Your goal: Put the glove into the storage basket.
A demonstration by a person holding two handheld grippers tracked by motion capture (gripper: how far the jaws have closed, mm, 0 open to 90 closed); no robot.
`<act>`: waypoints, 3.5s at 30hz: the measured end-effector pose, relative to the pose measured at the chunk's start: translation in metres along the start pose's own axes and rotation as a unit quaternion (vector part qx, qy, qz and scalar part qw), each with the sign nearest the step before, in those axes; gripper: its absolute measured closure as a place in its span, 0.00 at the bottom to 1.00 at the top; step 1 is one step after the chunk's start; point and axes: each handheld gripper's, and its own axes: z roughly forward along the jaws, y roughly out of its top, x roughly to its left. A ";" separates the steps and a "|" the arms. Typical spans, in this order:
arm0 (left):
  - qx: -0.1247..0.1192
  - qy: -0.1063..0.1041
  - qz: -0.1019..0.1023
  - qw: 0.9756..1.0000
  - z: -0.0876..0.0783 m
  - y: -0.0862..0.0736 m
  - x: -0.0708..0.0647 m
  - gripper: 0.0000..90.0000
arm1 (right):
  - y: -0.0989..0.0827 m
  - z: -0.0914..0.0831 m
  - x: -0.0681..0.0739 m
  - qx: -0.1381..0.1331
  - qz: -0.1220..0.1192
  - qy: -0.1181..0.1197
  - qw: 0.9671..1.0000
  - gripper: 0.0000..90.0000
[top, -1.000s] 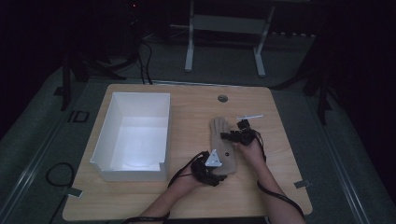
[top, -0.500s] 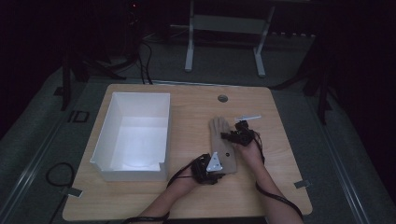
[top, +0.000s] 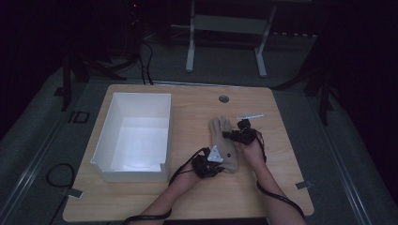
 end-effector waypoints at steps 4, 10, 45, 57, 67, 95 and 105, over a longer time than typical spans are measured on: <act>0.004 0.005 0.008 1.000 -0.006 0.006 -0.001 0.92 | 0.004 -0.006 0.001 -0.010 0.002 0.009 1.000 0.83; 0.000 0.007 0.005 1.000 -0.019 0.016 0.000 0.91 | 0.014 -0.020 0.004 -0.027 0.004 0.014 1.000 0.82; -0.009 0.037 0.034 0.999 -0.108 0.071 0.004 0.91 | 0.076 -0.087 0.042 -0.108 -0.008 0.054 0.993 0.82; -0.014 0.054 0.030 0.998 -0.135 0.070 0.009 0.91 | 0.097 -0.085 0.062 -0.114 -0.018 0.063 0.991 0.82; -0.014 0.073 0.025 0.997 -0.159 0.064 0.016 0.91 | 0.117 -0.080 0.082 -0.117 -0.024 0.077 0.990 0.82; -0.006 0.119 -0.004 0.993 -0.227 0.019 0.031 0.91 | 0.155 -0.038 0.160 -0.109 -0.058 0.115 0.986 0.82; -0.002 0.138 -0.026 0.990 -0.256 -0.010 0.038 0.91 | 0.164 -0.017 0.190 -0.102 -0.068 0.132 0.984 0.82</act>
